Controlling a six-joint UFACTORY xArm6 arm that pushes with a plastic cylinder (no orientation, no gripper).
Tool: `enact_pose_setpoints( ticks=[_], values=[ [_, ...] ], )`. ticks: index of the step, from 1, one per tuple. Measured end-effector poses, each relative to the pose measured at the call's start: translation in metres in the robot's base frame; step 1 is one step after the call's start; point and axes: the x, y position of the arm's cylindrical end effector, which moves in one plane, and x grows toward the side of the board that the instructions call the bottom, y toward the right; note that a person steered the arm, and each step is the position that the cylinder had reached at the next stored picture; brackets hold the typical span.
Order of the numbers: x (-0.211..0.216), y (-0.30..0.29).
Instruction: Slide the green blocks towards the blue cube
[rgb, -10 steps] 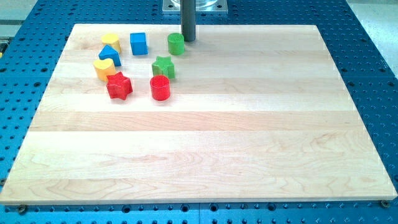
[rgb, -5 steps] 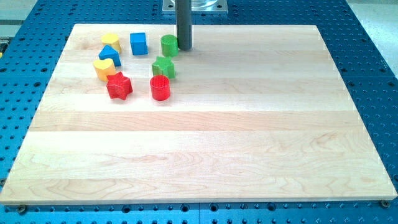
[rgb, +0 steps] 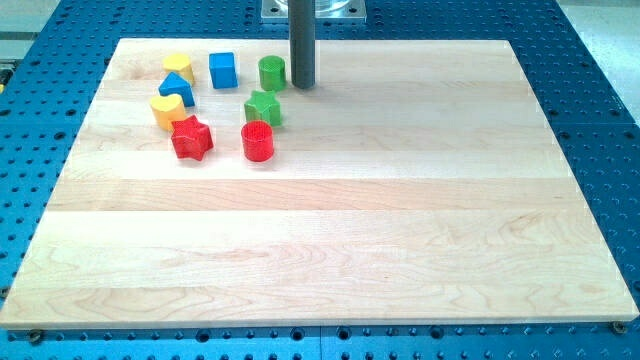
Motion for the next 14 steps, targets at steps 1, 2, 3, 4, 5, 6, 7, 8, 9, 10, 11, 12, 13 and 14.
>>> enact_pose_setpoints(
  ticks=[1,2,3,4,5,6,7,8,9,10,11,12,13,14],
  values=[
    [-0.001,0.000],
    [-0.003,-0.002],
    [-0.015,-0.002],
    [-0.030,-0.002],
    [-0.036,-0.002],
    [-0.033,-0.002],
    [-0.015,-0.001],
    [0.003,-0.006],
    [0.003,-0.026],
    [0.005,-0.022],
    [0.050,0.014],
    [0.083,0.005],
    [0.084,-0.034],
    [0.084,-0.045]
  ],
)
